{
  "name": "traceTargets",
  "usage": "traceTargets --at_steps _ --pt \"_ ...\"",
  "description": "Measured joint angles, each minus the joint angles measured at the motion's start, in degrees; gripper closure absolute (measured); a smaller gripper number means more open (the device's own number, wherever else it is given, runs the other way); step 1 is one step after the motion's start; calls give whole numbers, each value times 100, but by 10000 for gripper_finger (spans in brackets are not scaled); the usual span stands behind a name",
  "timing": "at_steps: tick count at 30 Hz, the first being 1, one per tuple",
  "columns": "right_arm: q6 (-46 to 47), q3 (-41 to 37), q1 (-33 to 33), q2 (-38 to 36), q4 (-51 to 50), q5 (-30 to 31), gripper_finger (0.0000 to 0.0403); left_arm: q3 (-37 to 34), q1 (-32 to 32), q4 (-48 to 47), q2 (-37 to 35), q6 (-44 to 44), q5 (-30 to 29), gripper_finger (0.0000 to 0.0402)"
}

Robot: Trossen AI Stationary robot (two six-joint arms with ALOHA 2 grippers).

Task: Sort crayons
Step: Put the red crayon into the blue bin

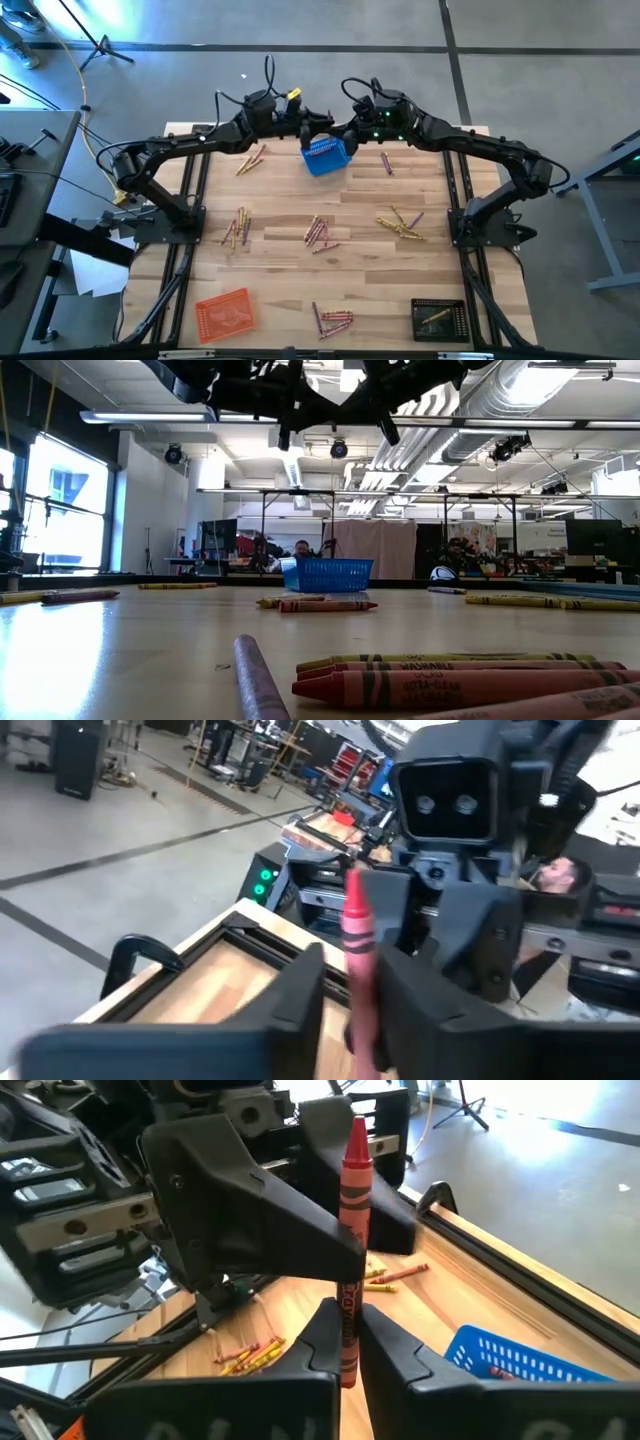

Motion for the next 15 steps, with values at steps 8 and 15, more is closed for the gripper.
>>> traceTargets --at_steps 8,15 --pt "-83 4 -37 -8 -220 -42 327 0 -17 -57 -5 37 300 396" --pt "-309 7 -267 -254 -1189 -59 274 4 161 -773 -361 291 260 399"
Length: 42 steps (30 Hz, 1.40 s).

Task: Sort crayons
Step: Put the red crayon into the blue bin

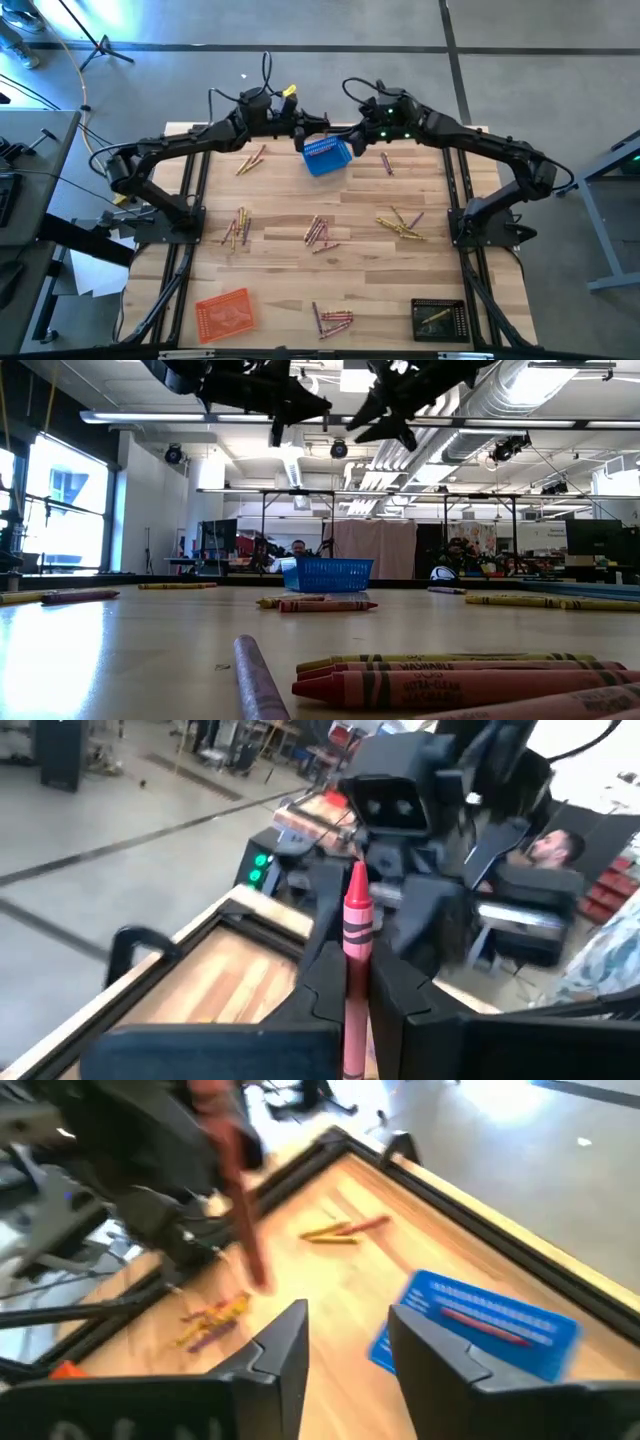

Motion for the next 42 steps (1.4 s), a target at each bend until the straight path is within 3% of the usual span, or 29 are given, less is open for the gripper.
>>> traceTargets --at_steps 5,11,15,22,28,35,42 --pt "-253 0 -179 -382 -1254 -15 266 0 42 -2231 -472 223 75 400" --pt "-462 0 -318 -620 -2601 -5 265 -11 -563 -6667 -957 282 -42 400" --pt "-764 0 -315 -621 -3133 -1 265 -13 -1401 -7898 -1204 -324 -736 401" --pt "-943 0 -316 -621 -3204 249 265 -13 -2193 -6635 -1360 -601 -2139 401" --pt "-1058 0 -316 -621 -3145 859 265 -4 -2049 -4294 -1036 476 -3462 401" --pt "-1046 0 -316 -621 -3225 1191 265 -2 -1418 -2396 15 1378 -3486 400" --pt "-753 0 -316 -621 -3310 1390 265 -4 -802 -1337 1185 693 -3207 389"
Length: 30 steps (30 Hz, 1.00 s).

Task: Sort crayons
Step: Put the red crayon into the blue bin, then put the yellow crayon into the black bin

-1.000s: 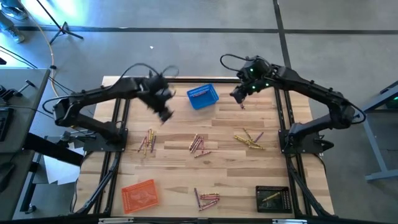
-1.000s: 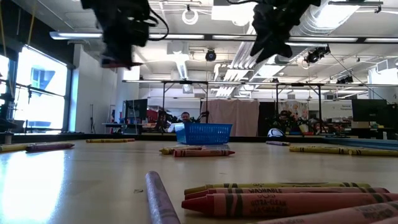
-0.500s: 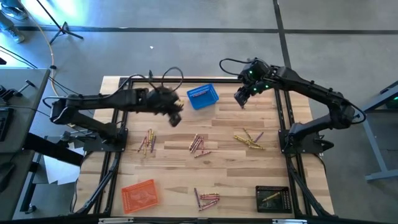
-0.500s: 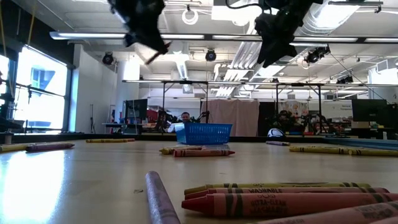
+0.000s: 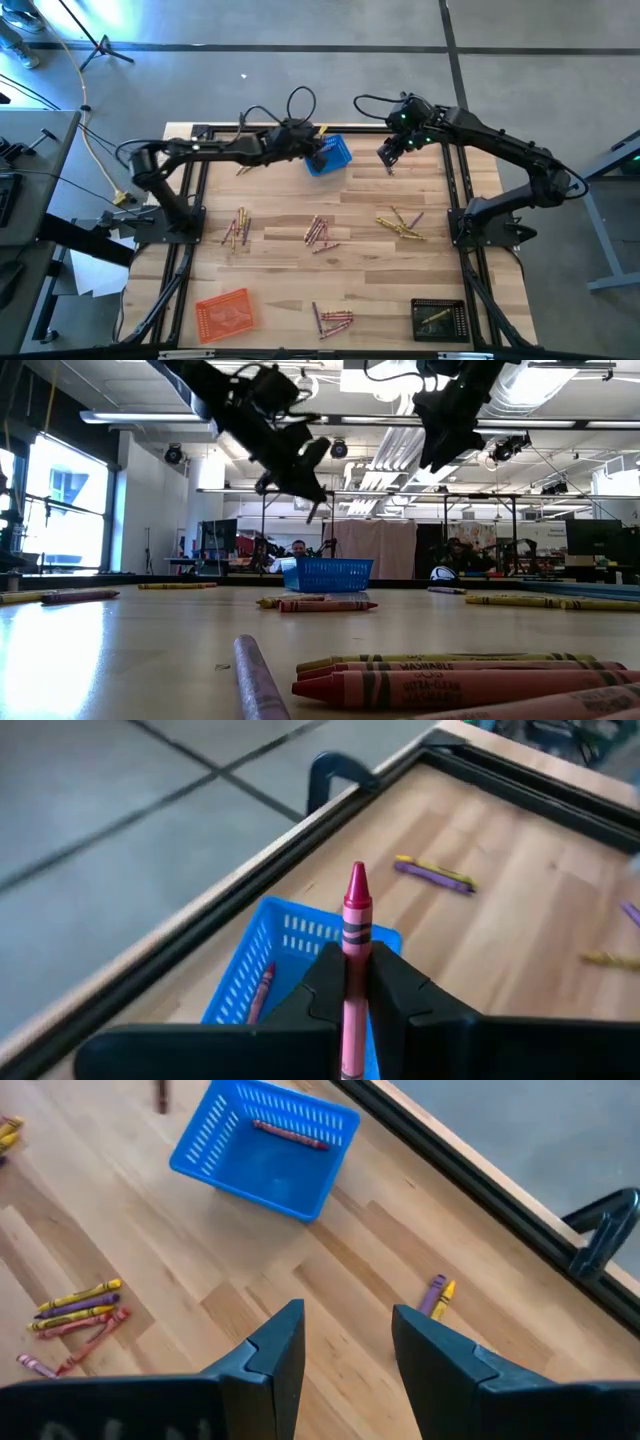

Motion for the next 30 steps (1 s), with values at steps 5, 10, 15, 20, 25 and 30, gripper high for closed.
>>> traceTargets --at_steps 5,10,15,20,25,30 --pt "329 0 2 4 -208 321 265 -2 277 112 273 -401 488 362" --pt "880 0 1 56 -446 781 265 -2 450 351 272 -334 987 324" --pt "1369 0 -43 447 -607 1055 265 0 547 845 242 -31 1116 293" --pt "1464 -2 -170 1265 -563 1029 265 89 674 1070 171 -18 1127 280" --pt "1368 -2 -380 2020 -481 533 265 263 862 1029 -106 -18 1116 280" --pt "1516 -2 -480 2467 -403 281 265 278 1055 987 -569 -15 1109 280"
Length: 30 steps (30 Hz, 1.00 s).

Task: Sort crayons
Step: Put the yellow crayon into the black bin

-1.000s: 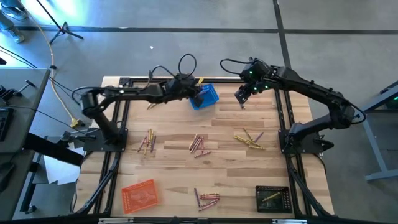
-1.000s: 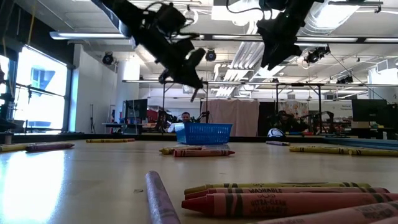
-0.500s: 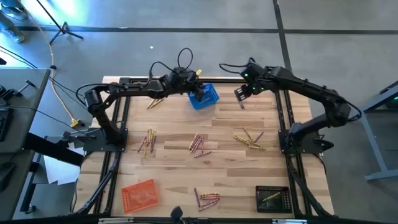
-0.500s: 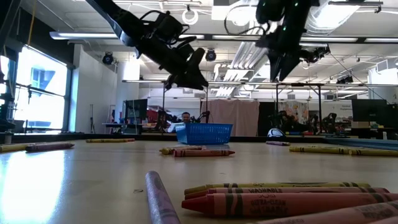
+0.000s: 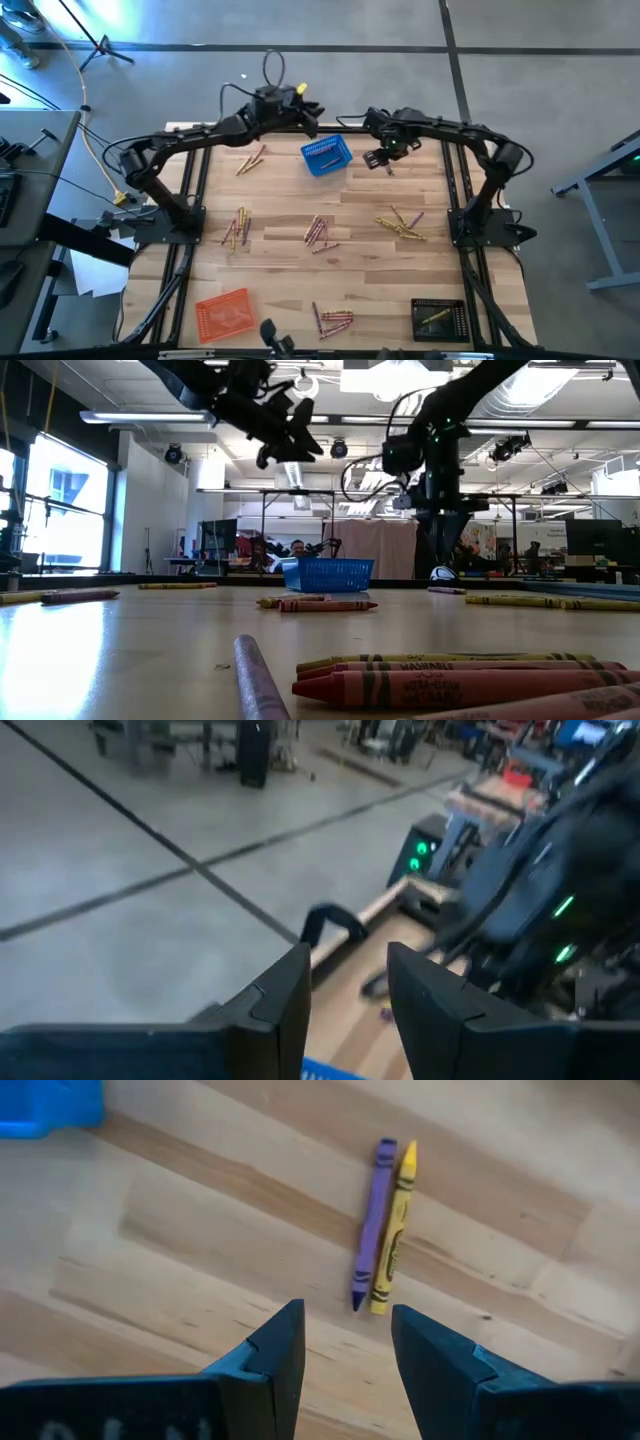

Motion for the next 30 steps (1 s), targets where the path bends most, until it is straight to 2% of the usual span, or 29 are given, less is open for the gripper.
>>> traceTargets --at_steps 10,14,19,30 --pt "256 -2 -273 350 -32 431 267 2 269 -250 -894 440 -25 280" --pt "238 -2 -453 455 -71 327 278 1 269 -253 -1136 459 -39 280" --pt "-9 -2 -627 632 -67 -143 295 1 268 -260 -1356 452 -40 280" --pt "-6 -2 -643 711 -5 -182 302 1 268 -266 -1490 456 -46 280"
